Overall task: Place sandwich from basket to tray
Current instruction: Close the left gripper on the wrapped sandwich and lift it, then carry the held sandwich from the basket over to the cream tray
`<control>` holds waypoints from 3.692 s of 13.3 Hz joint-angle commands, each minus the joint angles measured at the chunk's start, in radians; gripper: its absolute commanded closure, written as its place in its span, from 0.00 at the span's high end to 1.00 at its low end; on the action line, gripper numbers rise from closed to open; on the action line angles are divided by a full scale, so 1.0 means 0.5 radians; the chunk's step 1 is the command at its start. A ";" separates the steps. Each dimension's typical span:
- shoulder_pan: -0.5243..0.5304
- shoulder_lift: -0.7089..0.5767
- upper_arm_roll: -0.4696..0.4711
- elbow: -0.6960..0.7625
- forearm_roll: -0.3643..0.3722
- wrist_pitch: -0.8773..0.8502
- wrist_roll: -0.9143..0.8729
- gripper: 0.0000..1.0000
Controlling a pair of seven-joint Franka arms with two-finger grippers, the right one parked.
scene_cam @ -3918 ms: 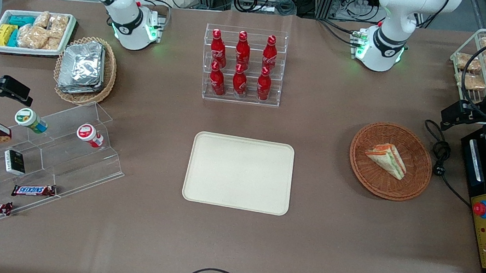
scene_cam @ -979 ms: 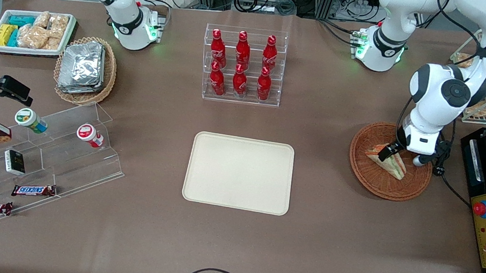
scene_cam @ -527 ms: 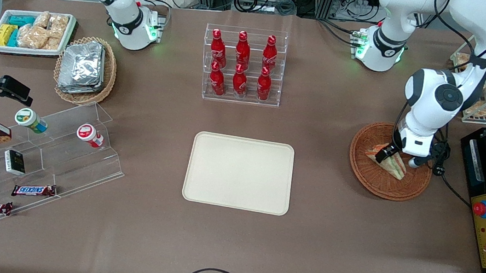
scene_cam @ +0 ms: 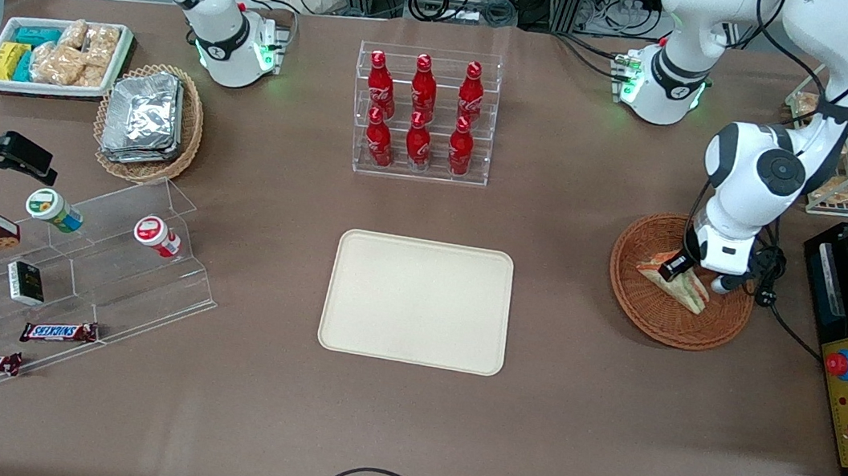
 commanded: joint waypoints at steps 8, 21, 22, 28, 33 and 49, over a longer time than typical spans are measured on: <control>-0.019 -0.224 -0.012 0.056 0.036 -0.263 0.530 0.17; -0.028 -0.221 -0.324 0.353 0.033 -0.414 1.506 0.18; -0.028 -0.200 -0.364 0.402 0.030 -0.435 1.506 0.18; -0.062 -0.025 -0.595 0.820 0.003 -0.883 1.325 0.18; -0.234 0.134 -0.622 1.001 0.012 -0.883 1.114 0.18; -0.629 0.929 -0.616 1.679 0.491 -0.874 0.325 0.21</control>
